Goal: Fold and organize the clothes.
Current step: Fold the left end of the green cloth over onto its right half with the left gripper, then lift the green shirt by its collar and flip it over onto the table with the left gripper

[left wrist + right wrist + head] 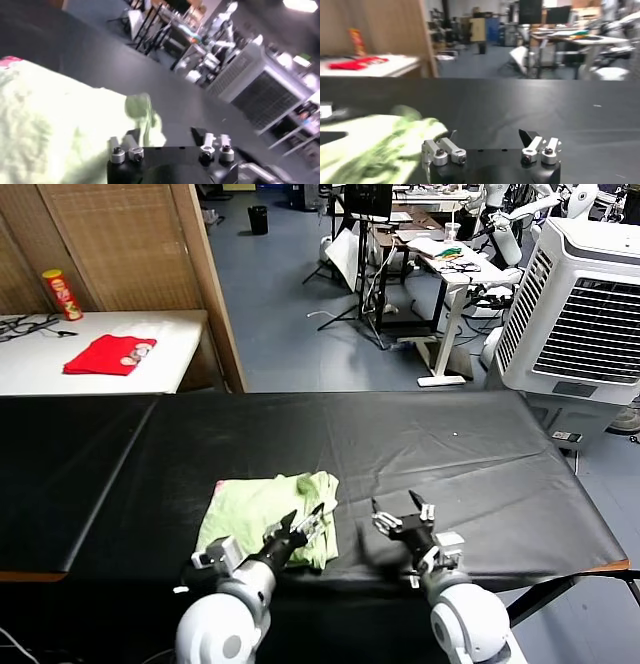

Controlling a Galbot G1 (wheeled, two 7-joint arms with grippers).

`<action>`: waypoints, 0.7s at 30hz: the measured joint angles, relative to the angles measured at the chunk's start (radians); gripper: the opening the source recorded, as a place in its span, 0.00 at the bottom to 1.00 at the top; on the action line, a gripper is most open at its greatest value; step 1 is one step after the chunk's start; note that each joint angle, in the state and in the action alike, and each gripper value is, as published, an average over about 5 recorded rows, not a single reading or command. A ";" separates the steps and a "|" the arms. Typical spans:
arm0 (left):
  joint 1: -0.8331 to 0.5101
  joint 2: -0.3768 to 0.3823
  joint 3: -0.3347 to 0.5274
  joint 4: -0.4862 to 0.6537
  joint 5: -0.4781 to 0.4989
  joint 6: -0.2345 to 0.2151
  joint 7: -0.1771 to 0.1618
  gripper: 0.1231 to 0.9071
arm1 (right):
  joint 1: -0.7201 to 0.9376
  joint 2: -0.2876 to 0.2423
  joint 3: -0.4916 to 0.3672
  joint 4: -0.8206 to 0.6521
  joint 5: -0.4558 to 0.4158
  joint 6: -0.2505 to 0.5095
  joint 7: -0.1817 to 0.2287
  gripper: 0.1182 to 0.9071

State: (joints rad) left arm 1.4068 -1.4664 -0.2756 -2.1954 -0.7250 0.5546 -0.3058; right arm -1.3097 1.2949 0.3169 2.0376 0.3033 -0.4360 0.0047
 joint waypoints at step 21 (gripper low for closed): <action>0.068 0.082 -0.269 0.094 0.255 -0.168 0.136 0.86 | 0.175 0.021 -0.240 -0.187 -0.380 0.018 0.020 0.86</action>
State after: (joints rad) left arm 1.4748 -1.3847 -0.5448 -2.1010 -0.4696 0.3865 -0.1695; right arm -1.1348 1.3163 0.0764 1.8510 -0.0771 -0.4181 0.0252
